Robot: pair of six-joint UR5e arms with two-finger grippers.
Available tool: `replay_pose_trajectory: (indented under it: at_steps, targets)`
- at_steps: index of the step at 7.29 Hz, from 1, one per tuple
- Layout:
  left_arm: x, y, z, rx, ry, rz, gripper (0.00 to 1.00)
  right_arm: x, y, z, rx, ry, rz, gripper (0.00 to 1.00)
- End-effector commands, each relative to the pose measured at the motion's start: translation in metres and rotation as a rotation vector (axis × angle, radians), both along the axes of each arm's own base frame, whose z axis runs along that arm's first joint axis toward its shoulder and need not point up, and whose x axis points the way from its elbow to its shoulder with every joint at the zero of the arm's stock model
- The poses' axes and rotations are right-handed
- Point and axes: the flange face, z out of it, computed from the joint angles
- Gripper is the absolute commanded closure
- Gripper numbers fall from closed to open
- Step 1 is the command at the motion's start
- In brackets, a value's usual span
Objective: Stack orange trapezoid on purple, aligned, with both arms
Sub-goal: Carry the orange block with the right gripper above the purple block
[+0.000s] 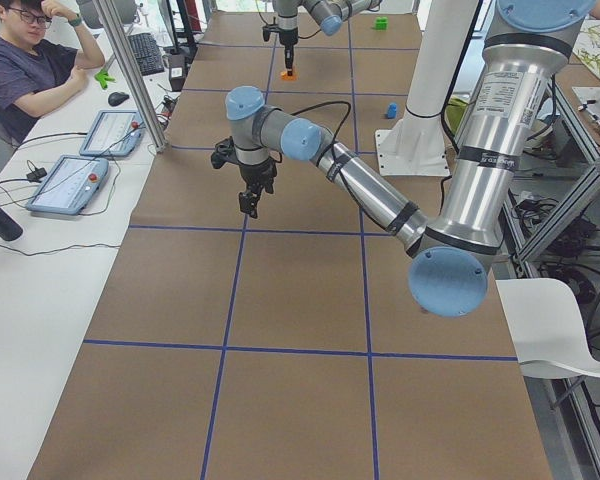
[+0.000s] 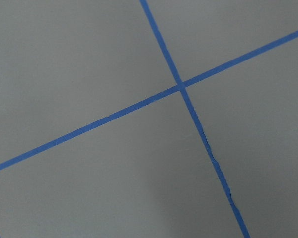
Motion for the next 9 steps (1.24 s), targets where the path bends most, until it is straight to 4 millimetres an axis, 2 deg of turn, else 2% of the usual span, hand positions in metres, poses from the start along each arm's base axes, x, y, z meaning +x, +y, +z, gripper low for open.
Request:
replay_pose_trajectory:
  at_steps: [1,2,5,6,7,9]
  targets:
    - [-0.009,0.002,0.012,-0.022,-0.003,-0.012,0.00,-0.074,0.019,-0.068,-0.053,-0.022,0.087,1.00]
    - [-0.009,0.003,0.013,-0.023,-0.003,-0.012,0.00,-0.109,0.033,-0.094,-0.048,-0.013,0.158,1.00]
    - [-0.009,0.005,0.022,-0.038,-0.009,-0.010,0.00,-0.181,0.043,-0.157,-0.104,0.013,0.125,1.00]
    - [-0.009,0.005,0.022,-0.041,-0.010,-0.011,0.00,-0.203,0.041,-0.162,-0.130,0.031,0.129,1.00]
    - [-0.009,0.005,0.022,-0.041,-0.010,-0.011,0.00,-0.218,0.046,-0.156,-0.136,0.053,0.116,1.00]
    - [-0.009,0.005,0.022,-0.039,-0.009,-0.009,0.00,-0.222,0.051,-0.153,-0.090,0.058,0.066,1.00]
